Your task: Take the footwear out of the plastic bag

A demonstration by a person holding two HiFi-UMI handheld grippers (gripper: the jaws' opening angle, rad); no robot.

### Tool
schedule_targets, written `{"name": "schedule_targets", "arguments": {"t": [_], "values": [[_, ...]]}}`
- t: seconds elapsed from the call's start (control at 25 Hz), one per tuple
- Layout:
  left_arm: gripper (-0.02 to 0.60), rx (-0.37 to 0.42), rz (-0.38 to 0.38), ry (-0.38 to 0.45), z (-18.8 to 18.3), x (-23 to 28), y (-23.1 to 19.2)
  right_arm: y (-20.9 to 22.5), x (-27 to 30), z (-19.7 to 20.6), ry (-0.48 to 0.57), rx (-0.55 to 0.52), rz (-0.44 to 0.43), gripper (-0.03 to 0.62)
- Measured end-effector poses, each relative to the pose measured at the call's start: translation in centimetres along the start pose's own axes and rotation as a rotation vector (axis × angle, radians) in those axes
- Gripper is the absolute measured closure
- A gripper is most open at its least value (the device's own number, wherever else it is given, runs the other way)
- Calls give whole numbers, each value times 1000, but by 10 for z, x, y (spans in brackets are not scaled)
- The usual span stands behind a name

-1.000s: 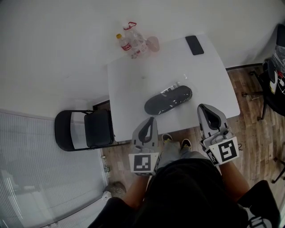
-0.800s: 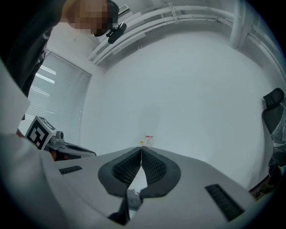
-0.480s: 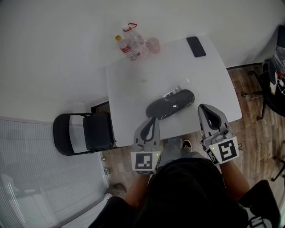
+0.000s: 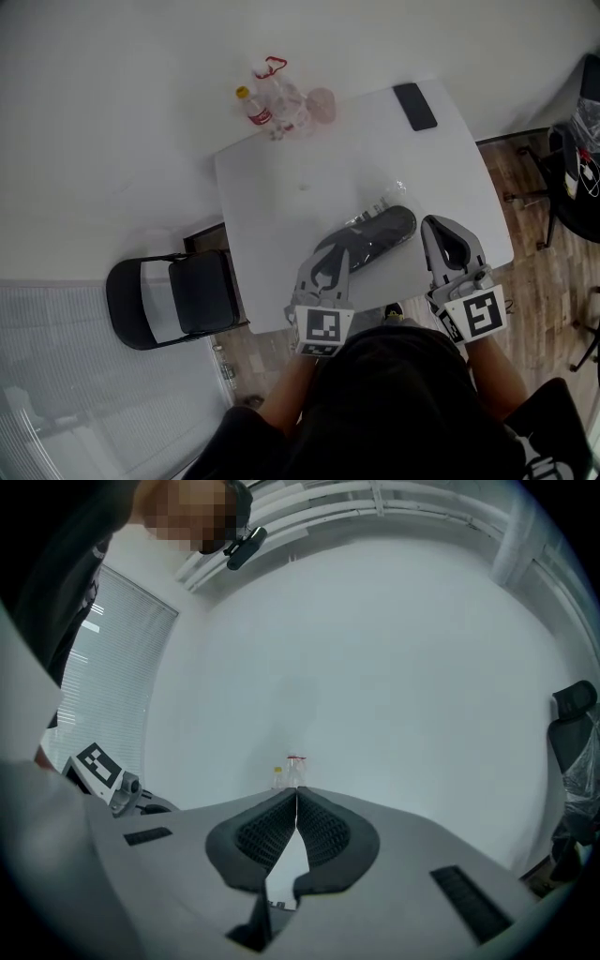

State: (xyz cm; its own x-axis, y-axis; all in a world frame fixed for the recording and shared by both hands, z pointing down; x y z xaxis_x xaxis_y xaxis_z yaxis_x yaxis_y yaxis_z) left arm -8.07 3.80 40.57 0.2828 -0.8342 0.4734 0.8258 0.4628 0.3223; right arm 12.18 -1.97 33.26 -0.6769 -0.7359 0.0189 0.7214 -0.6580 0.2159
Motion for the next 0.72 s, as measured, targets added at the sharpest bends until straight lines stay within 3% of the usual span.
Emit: {"name": "schedule_targets", "arguments": {"t": [0.36,0.4,0.48,0.72], "values": [[550,61,191,-63,18,35,-5,4,30,2,-33,-25,25,574],[517,69,209,-72,20,38,-5,5,33,2,-37,-25,27,574],[393,77,251,-99,24,44,-5,6,38,3,-41,-28,30,574],[283,138,351,-185,40,60,2,8,48,8,-61,-40,41,574]]}}
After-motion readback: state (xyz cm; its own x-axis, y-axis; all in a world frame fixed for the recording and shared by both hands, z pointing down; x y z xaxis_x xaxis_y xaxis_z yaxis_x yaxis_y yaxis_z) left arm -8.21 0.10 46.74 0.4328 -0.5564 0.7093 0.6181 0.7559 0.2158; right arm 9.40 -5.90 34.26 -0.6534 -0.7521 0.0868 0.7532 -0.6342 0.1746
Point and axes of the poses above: the fingertips, and each gripper's own axes: x forward along the fingers, y to its right, z out of its underside, the point moved 7 cm from there along -x, backward along the fingers, and after that the axes turned 10 degrees about x, right-handed, at the moved point
